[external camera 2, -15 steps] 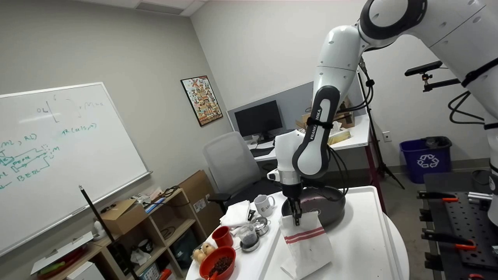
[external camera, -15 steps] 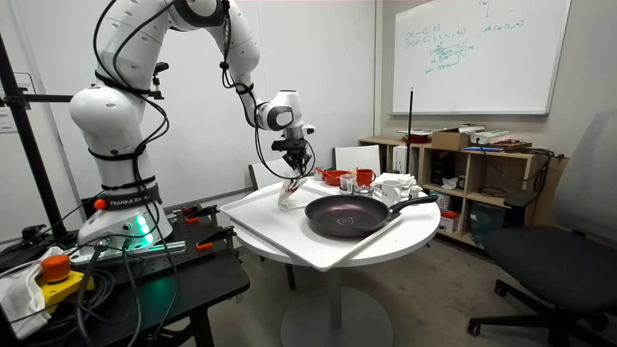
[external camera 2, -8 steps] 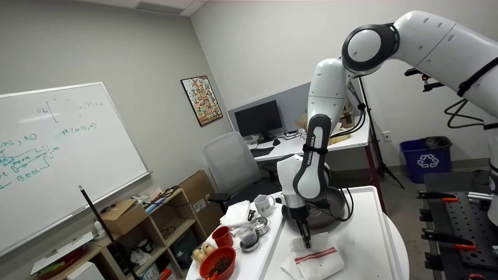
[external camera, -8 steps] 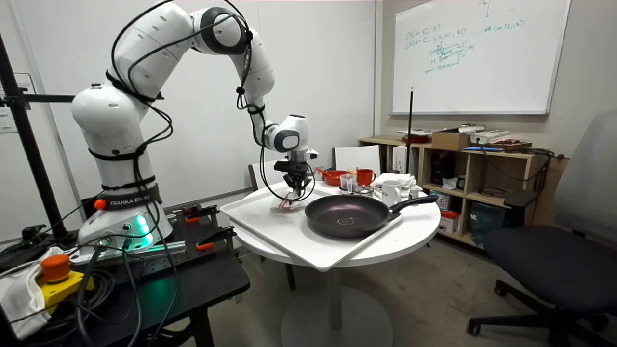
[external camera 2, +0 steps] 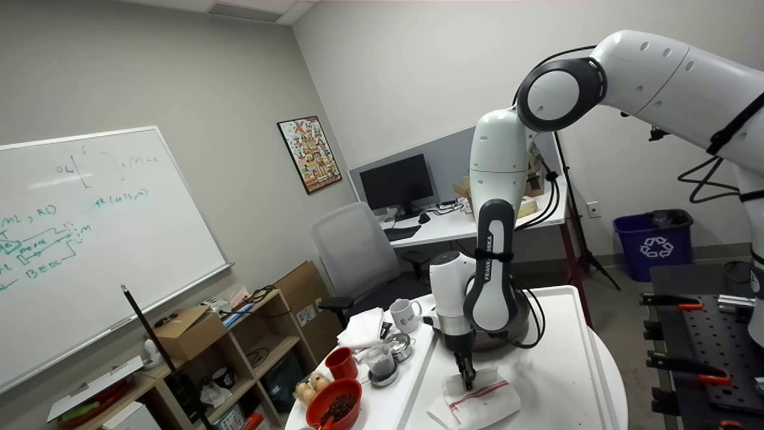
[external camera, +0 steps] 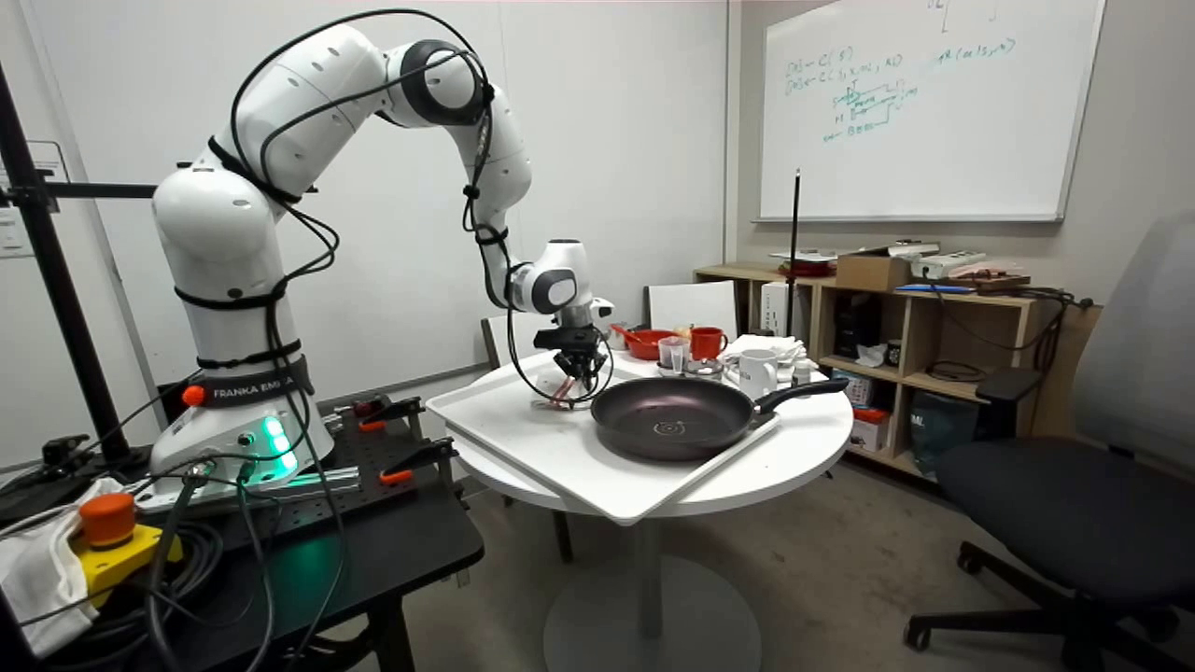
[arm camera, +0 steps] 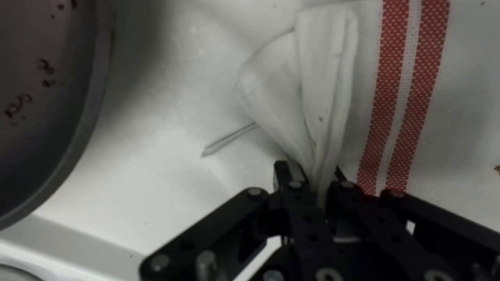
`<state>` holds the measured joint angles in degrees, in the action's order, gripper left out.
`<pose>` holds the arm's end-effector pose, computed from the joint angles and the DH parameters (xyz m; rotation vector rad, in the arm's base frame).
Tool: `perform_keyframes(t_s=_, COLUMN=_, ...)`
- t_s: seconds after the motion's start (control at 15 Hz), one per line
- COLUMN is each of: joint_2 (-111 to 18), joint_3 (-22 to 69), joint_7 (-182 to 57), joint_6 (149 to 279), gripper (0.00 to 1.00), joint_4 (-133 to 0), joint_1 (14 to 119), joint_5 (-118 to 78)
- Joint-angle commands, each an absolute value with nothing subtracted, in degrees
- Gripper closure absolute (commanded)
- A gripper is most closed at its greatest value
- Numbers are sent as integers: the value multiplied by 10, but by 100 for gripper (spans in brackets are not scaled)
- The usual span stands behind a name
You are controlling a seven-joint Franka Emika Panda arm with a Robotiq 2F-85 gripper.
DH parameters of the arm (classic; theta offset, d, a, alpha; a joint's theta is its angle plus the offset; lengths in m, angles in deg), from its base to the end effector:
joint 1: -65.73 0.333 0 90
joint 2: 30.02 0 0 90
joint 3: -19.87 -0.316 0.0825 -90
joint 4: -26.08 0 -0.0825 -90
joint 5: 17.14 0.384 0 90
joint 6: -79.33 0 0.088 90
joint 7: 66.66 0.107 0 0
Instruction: Pick up the white and red towel and use it to wipe the black pan, set the towel down on the tray
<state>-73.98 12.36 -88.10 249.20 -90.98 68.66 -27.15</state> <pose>0.5739 0.1196 0.0790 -2.9247 -1.0381 -0.2643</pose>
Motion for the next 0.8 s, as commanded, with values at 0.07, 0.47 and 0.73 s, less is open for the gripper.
perform_keyframes(t_s=0.07, joint_2=-730, joint_3=183, joint_7=-836, joint_6=2552, gripper=97, joint_4=-921, joint_1=753, joint_5=-318)
perform_keyframes(t_s=0.47, joint_2=-717, joint_3=204, joint_7=-819, joint_6=2548, gripper=97, joint_4=-917, joint_1=785, joint_5=-326)
perform_keyframes(t_s=0.73, joint_2=-702, joint_3=155, joint_7=-831, joint_6=2467, gripper=97, joint_4=-901, joint_1=749, joint_5=-311)
